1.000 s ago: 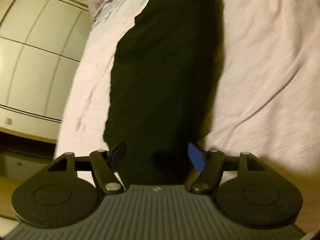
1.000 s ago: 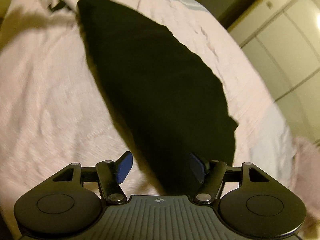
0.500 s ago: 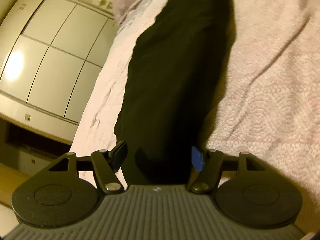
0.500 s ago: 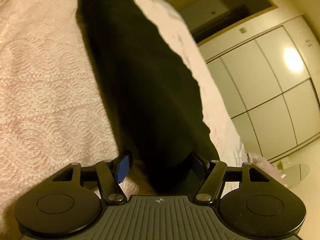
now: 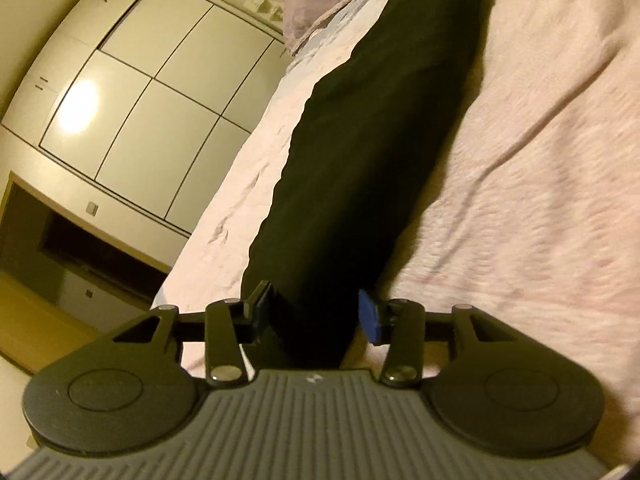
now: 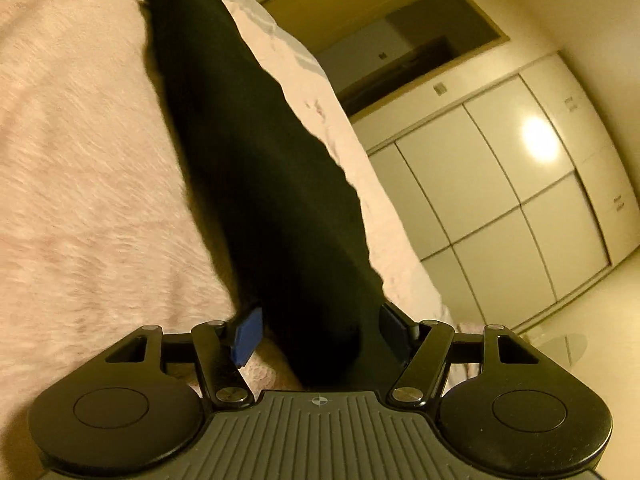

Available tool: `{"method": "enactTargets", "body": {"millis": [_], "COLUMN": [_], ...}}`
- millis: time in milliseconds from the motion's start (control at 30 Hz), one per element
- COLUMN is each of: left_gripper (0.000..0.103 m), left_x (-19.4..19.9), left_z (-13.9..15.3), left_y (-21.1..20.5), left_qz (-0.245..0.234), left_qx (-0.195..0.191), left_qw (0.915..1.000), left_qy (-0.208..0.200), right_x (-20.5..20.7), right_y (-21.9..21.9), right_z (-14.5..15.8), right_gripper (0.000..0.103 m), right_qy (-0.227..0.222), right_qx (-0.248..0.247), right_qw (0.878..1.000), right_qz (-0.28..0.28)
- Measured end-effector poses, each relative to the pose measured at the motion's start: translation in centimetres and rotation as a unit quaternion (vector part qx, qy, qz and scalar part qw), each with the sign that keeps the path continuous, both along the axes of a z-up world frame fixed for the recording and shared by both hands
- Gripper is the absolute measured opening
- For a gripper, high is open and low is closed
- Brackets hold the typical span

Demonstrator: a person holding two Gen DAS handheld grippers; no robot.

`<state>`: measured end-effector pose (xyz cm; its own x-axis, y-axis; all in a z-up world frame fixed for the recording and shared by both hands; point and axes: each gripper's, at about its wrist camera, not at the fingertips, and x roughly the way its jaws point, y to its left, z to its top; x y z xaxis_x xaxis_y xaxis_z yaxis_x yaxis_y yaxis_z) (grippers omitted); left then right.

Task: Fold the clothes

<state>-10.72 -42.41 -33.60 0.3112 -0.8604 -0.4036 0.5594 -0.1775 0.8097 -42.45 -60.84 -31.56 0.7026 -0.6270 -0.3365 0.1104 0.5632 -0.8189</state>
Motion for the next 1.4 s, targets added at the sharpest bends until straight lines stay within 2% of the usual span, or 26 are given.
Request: {"method": "enactTargets", "body": {"millis": [133,200,267,333,467,600,733,867,900,933,967,1000,1067,1200,1300,1400], "left_gripper": [0.044,0.054,0.055,0.056,0.057,0.054,0.054,0.054,0.050,0.044,0.033,0.026,0.018,0.010,0.009,0.009], "left_x": [-1.8,-2.6,-3.3,-3.7,-3.2,-2.2,-1.4,-0.6,-0.4,-0.1,0.3,0.4,0.7,0.7,-0.7,-3.0], "left_z": [1.9,2.1,1.8,1.0,-0.7,-2.0,-2.8,-3.6,-3.7,-3.8,-3.6,-3.5,-3.2,-0.6,1.8,3.9], "left_y": [1.6,1.7,1.7,1.4,0.1,-1.3,-2.8,-3.9,-4.1,-4.5,-4.9,-5.0,-5.1,-4.1,-1.3,2.4], "left_qz": [-0.006,0.001,-0.002,-0.003,0.002,0.003,-0.017,-0.036,-0.040,-0.042,-0.044,-0.045,-0.048,-0.049,-0.062,-0.072], "left_qx": [0.019,0.029,0.035,0.033,0.043,0.042,0.034,0.033,0.034,0.039,0.045,0.050,0.061,0.076,0.080,0.087], "left_qw": [0.9995,0.9992,0.9983,0.9961,0.9934,0.9906,0.9858,0.9812,0.9805,0.9802,0.9807,0.9813,0.9824,0.9879,0.9888,0.9908], "left_qy": [-0.025,-0.029,-0.047,-0.081,-0.106,-0.131,-0.164,-0.186,-0.190,-0.190,-0.185,-0.180,-0.170,-0.126,-0.110,-0.076], "right_x": [-1.4,-2.4,-3.4,-3.6,-2.1,0.6,2.4,3.7,4.1,4.3,4.5,4.7,4.9,4.2,2.6,-0.3], "right_y": [2.4,3.2,3.5,3.1,1.6,-0.8,-3.0,-4.3,-4.6,-4.9,-5.3,-5.6,-6.3,-6.3,-5.2,-2.8], "right_z": [2.5,3.0,3.1,2.3,-0.2,-0.6,-0.9,-1.7,-1.9,-2.1,-2.2,-2.3,-2.0,0.9,4.1,6.5], "right_gripper": [0.066,0.067,0.067,0.067,0.067,0.067,0.066,0.066,0.066,0.060,0.050,0.044,0.022,0.014,0.013,0.013], "right_qy": [0.032,0.015,0.011,0.029,0.076,0.075,0.086,0.108,0.112,0.117,0.123,0.129,0.139,0.136,0.123,0.115], "right_qx": [0.007,0.000,0.005,0.004,-0.018,-0.016,-0.024,-0.052,-0.060,-0.063,-0.065,-0.068,-0.065,-0.046,-0.044,-0.040], "right_qw": [0.999,1.000,1.000,1.000,0.997,0.997,0.995,0.992,0.991,0.991,0.990,0.989,0.988,0.989,0.991,0.992], "right_qz": [0.024,0.019,0.009,-0.006,-0.009,-0.019,-0.036,-0.032,-0.030,-0.027,-0.024,-0.022,-0.023,-0.029,-0.030,-0.031]}}
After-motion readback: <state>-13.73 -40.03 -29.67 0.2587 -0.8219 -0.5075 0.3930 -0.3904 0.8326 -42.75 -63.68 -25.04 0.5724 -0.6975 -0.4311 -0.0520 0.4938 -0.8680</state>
